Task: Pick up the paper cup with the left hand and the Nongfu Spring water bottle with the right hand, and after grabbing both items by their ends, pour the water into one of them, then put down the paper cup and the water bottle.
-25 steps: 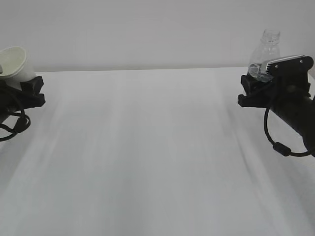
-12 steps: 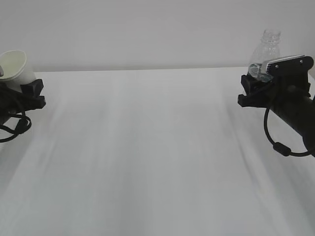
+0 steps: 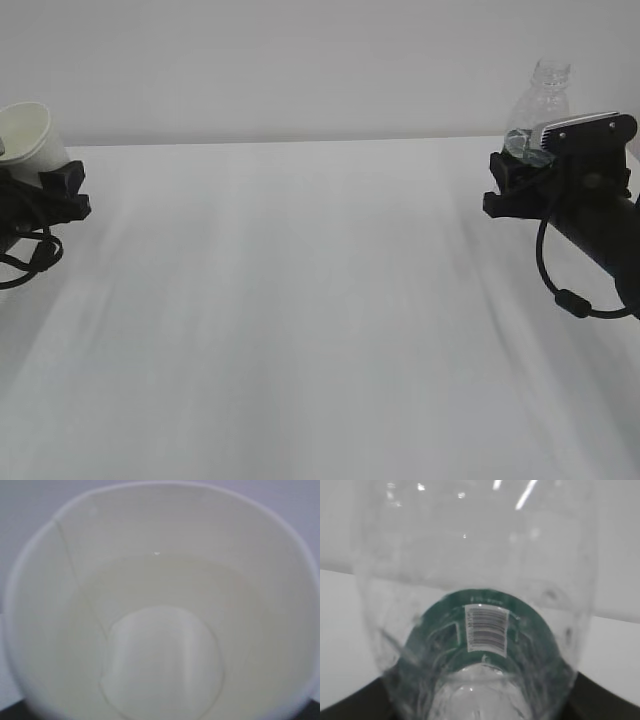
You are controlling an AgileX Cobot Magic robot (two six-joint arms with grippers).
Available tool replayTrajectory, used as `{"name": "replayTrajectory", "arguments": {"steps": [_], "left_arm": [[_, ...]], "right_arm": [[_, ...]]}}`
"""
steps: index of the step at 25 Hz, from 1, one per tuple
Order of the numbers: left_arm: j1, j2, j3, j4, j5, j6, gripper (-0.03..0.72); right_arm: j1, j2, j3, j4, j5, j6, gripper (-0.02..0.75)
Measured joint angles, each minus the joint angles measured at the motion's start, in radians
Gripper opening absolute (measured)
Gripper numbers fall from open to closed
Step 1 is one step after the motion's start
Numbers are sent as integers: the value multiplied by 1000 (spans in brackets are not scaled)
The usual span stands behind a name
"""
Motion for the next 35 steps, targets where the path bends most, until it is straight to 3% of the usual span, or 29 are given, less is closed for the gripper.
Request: {"name": "replayTrajectory", "arguments": {"steps": [35], "left_arm": [[0, 85, 0, 0, 1, 0, 435]], "right_arm": [[0, 0, 0, -3, 0, 10, 405]]}}
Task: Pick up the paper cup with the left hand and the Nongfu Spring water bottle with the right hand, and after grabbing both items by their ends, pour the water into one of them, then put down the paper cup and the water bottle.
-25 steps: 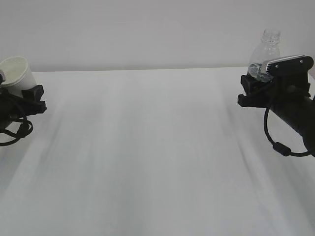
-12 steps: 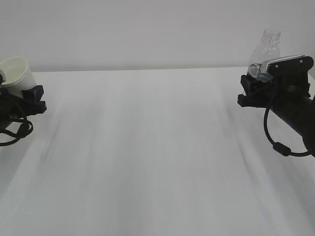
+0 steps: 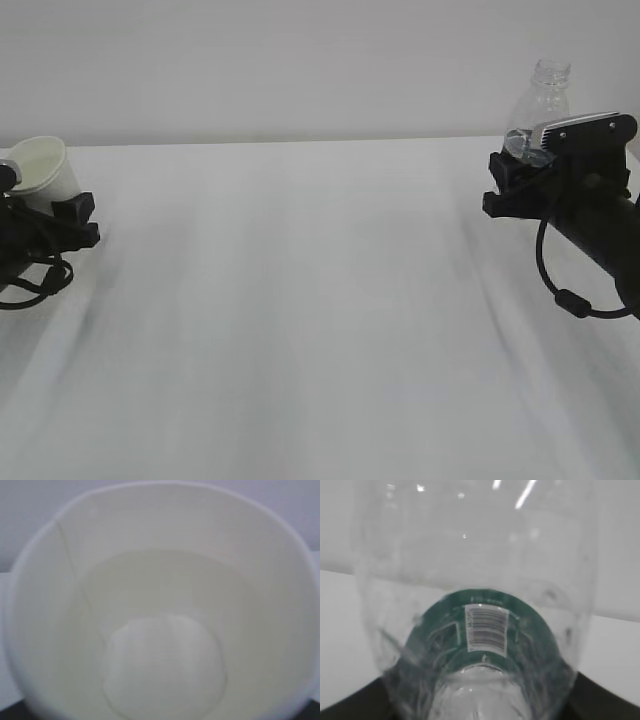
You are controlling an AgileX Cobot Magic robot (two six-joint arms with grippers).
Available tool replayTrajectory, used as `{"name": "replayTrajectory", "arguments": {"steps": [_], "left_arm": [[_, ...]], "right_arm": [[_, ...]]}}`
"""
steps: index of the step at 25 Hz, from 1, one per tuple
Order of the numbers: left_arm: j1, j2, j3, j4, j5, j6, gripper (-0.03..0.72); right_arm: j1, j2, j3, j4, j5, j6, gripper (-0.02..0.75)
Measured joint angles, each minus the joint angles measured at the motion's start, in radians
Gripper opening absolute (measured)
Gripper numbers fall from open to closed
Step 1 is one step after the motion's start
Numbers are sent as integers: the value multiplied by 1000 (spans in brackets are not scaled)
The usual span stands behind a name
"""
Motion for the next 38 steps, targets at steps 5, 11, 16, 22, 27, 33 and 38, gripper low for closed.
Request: {"name": "replayTrajectory", "arguments": {"steps": [5, 11, 16, 22, 27, 33, 38], "left_arm": [[0, 0, 0, -2, 0, 0, 435], [0, 0, 0, -2, 0, 0, 435], [0, 0, 0, -2, 14, 0, 435], [0, 0, 0, -2, 47, 0, 435], [0, 0, 0, -2, 60, 0, 435], [0, 0, 0, -2, 69, 0, 435], [0, 0, 0, -2, 77, 0, 435]], "right_arm": [[0, 0, 0, 0, 3, 0, 405], [0, 0, 0, 0, 15, 0, 406], [0, 0, 0, -2, 17, 2, 406], [0, 0, 0, -2, 17, 2, 405], [0, 0, 0, -2, 17, 2, 406], [0, 0, 0, -2, 17, 2, 405], [0, 0, 0, -2, 17, 4, 405]]}}
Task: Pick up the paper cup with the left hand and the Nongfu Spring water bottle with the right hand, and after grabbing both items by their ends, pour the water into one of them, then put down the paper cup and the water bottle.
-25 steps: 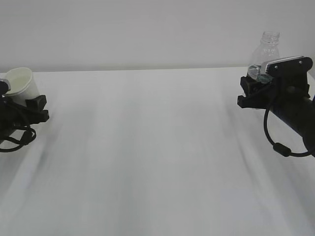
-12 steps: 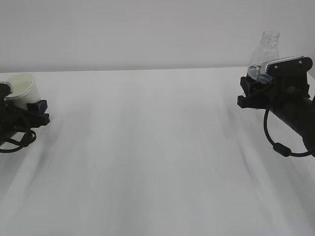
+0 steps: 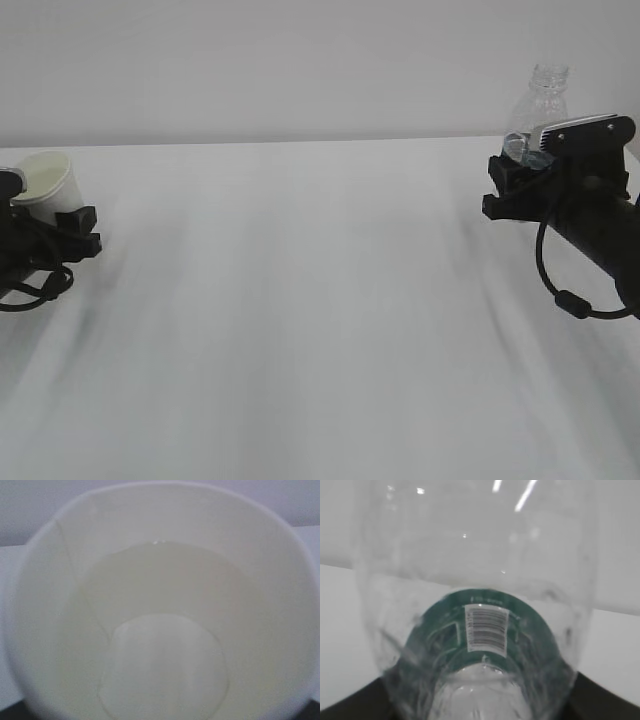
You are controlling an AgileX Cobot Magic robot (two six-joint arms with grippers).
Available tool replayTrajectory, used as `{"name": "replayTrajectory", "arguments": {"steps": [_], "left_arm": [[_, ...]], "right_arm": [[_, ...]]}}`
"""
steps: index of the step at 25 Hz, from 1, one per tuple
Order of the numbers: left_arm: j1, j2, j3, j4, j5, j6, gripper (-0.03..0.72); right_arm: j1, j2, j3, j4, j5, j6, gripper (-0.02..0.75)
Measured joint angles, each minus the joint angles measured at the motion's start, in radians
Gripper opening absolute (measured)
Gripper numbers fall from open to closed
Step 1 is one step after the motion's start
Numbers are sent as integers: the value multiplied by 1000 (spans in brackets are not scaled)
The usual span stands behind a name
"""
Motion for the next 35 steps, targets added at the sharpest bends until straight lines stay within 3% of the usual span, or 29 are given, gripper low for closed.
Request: {"name": "replayTrajectory", "arguments": {"steps": [35], "left_arm": [[0, 121, 0, 3, -82, 0, 435]], "right_arm": [[0, 0, 0, 0, 4, 14, 405]]}}
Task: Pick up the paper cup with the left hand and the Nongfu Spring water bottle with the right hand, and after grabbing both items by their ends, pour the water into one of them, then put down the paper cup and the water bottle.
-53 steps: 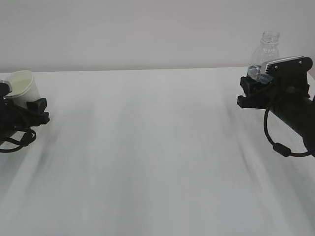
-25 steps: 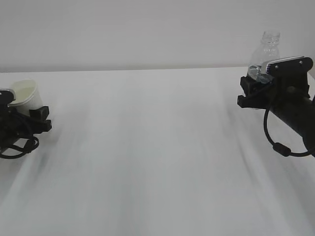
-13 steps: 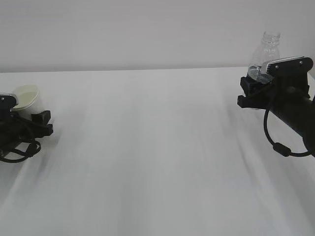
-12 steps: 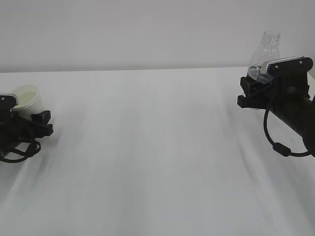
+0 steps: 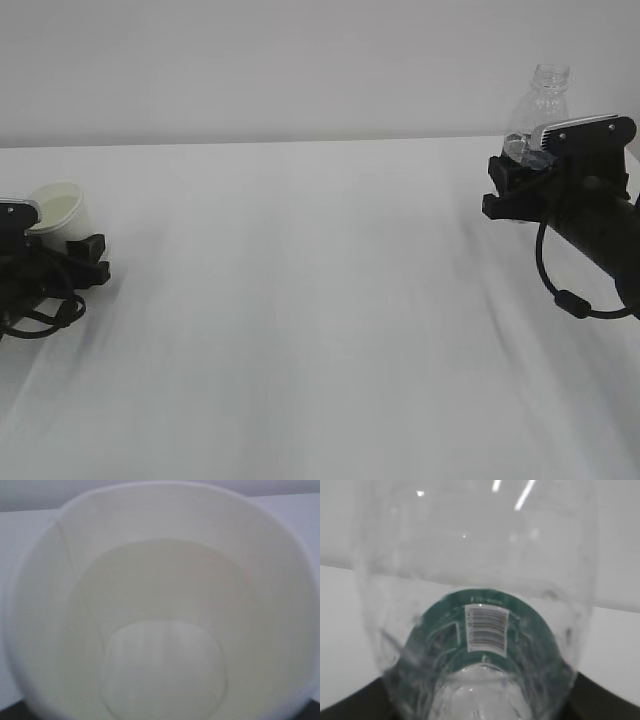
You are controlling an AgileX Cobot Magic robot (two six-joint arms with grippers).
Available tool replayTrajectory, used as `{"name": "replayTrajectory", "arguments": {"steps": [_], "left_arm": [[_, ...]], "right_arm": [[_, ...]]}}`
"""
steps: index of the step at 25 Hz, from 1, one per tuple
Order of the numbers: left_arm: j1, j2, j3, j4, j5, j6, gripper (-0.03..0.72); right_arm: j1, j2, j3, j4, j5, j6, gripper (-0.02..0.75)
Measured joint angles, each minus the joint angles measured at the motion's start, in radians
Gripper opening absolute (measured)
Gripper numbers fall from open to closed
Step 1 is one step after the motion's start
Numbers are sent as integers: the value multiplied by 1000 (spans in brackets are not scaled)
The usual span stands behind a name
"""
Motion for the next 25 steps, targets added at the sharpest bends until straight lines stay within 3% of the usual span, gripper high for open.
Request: {"name": "replayTrajectory", "arguments": {"steps": [25], "left_arm": [[0, 10, -2, 64, 0, 0, 445]], "right_arm": [[0, 0, 0, 0, 0, 0, 405]]}}
